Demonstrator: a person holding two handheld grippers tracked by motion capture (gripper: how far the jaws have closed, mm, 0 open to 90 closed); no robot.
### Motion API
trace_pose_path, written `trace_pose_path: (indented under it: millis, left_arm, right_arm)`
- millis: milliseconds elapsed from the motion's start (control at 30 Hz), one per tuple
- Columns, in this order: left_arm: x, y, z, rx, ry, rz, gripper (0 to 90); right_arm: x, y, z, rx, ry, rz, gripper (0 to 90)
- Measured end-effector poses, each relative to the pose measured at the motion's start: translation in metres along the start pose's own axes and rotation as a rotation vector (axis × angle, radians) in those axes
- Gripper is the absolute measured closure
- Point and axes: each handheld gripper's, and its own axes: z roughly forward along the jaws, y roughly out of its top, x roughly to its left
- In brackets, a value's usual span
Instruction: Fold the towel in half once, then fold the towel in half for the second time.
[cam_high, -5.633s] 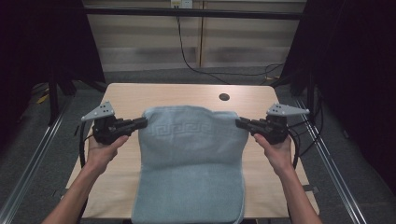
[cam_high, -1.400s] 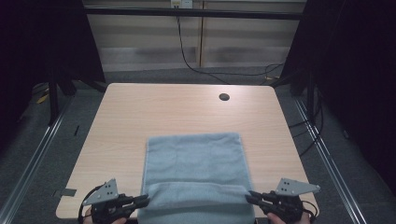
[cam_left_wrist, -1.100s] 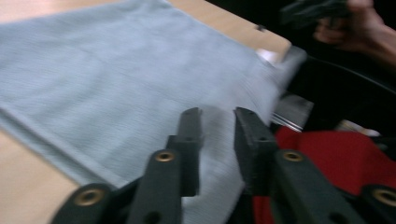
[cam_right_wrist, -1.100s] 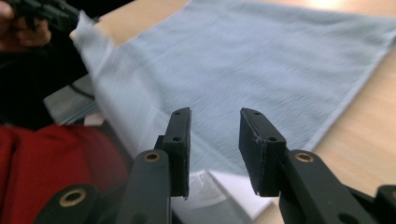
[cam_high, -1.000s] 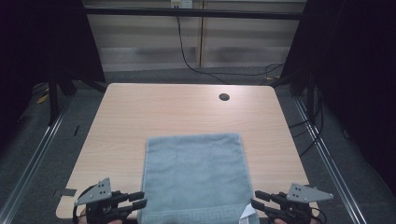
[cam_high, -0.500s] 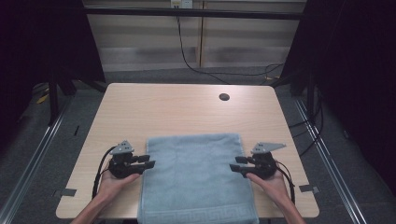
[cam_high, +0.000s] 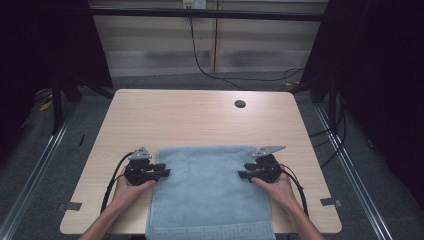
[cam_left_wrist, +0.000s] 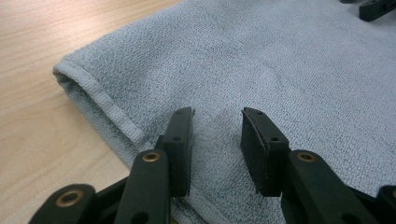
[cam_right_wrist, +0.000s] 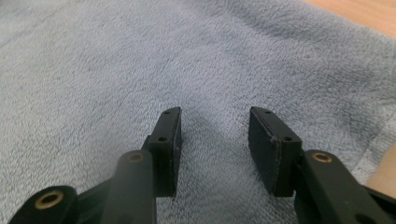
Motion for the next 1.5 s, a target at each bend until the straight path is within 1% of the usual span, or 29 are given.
trace_pose_path:
  millis: [100,133,267,300,333,533,600,700,733,767,800,867,900,933,967,1000,1033,1100,1133,1167,1233,1267,1300,1333,1367,1400,1433,1467,1500]
  left_arm:
    - [-0.004,-0.003,-0.002,0.002,-0.002,0.009,63.9]
    - [-0.007,-0.004,-0.003,0.001,-0.001,0.022,63.9]
    - [-0.016,-0.010,-0.009,0.021,-0.018,0.043,63.9]
    - [-0.017,-0.012,-0.010,0.019,-0.021,0.047,63.7]
    - [-0.019,-0.013,-0.012,0.021,-0.029,0.049,63.3]
    - [-0.029,-0.021,-0.021,0.038,-0.038,0.060,63.0]
    - [-0.033,-0.022,-0.024,0.053,-0.041,0.063,62.8]
    - [-0.039,-0.026,-0.028,0.058,-0.051,0.074,60.6]
    - [-0.039,-0.026,-0.029,0.056,-0.061,0.061,60.3]
    - [-0.038,-0.026,-0.031,0.052,-0.071,0.052,59.0]
    - [-0.037,-0.024,-0.033,0.047,-0.075,0.048,58.0]
    - [-0.032,-0.018,-0.036,0.021,-0.063,0.043,57.6]
    - [-0.029,-0.014,-0.037,0.004,-0.059,0.030,57.2]
    - [-0.026,-0.009,-0.037,-0.005,-0.048,0.026,56.5]
    - [-0.022,-0.005,-0.038,-0.016,-0.043,0.021,55.9]
    - [-0.015,0.002,-0.037,-0.029,-0.027,0.015,55.0]
    - [-0.012,0.005,-0.037,-0.035,-0.026,0.005,54.2]
    - [-0.002,0.015,-0.034,-0.047,0.006,0.012,53.7]
    - [0.003,0.019,-0.032,-0.070,0.015,-0.001,53.2]
    - [0.009,0.025,-0.029,-0.064,0.006,-0.023,52.9]
    - [0.018,0.031,-0.023,-0.081,0.018,-0.041,51.3]
    - [0.022,0.032,-0.020,-0.092,0.022,-0.060,50.5]
    - [0.025,0.032,-0.018,-0.098,0.028,-0.068,49.8]
    - [0.026,0.031,-0.015,-0.082,0.030,-0.065,49.2]
    - [0.027,0.030,-0.013,-0.062,0.041,-0.046,48.2]
    - [0.028,0.029,-0.011,-0.051,0.042,-0.048,46.7]
    - [0.030,0.026,-0.008,-0.041,0.033,-0.051,45.2]
    - [0.031,0.025,-0.006,-0.036,0.040,-0.048,44.9]
    - [0.031,0.023,-0.004,-0.023,0.037,-0.047,44.2]
  right_arm:
    - [0.008,-0.008,-0.006,0.001,0.013,-0.009,55.4]
    - [0.011,-0.011,-0.008,-0.001,0.019,-0.007,55.5]
    - [0.020,-0.021,-0.015,-0.011,0.032,-0.003,55.6]
    - [0.023,-0.023,-0.017,-0.008,0.032,-0.003,55.5]
    - [0.025,-0.025,-0.018,-0.003,0.029,-0.014,55.5]
    - [0.038,-0.034,-0.024,-0.010,0.044,-0.022,55.3]
    - [0.042,-0.036,-0.026,-0.001,0.048,-0.020,55.3]
    - [0.049,-0.036,-0.029,0.011,0.050,-0.031,52.9]
    - [0.050,-0.035,-0.032,0.000,0.061,-0.029,52.9]
    - [0.049,-0.034,-0.036,-0.025,0.071,-0.020,53.5]
    - [0.047,-0.031,-0.040,-0.052,0.074,-0.013,53.8]
    - [0.039,-0.025,-0.047,-0.089,0.049,-0.010,54.4]
    - [0.034,-0.022,-0.050,-0.110,0.045,0.000,54.4]
    - [0.028,-0.019,-0.051,-0.121,0.040,0.007,54.5]
    - [0.022,-0.015,-0.052,-0.129,0.021,0.007,54.8]
    - [0.015,-0.012,-0.052,-0.135,0.016,0.015,54.7]
    - [0.007,-0.007,-0.050,-0.143,0.012,0.019,54.7]
    - [-0.003,0.000,-0.046,-0.143,0.000,0.023,54.7]
    - [-0.009,0.004,-0.043,-0.137,0.002,0.028,54.5]
    - [-0.013,0.008,-0.040,-0.138,-0.004,0.026,54.5]
    - [-0.021,0.015,-0.035,-0.138,-0.011,0.030,54.4]
    - [-0.023,0.016,-0.033,-0.144,-0.015,0.038,54.3]
    - [-0.026,0.017,-0.032,-0.146,-0.010,0.045,54.2]
    - [-0.028,0.017,-0.030,-0.148,-0.010,0.042,54.4]
    - [-0.030,0.016,-0.029,-0.144,-0.018,0.048,54.7]
    - [-0.032,0.014,-0.027,-0.137,-0.013,0.050,54.6]
    - [-0.034,0.012,-0.025,-0.124,-0.008,0.052,54.5]
    - [-0.036,0.009,-0.022,-0.115,-0.009,0.056,54.1]
    - [-0.038,0.008,-0.021,-0.109,-0.006,0.057,53.8]
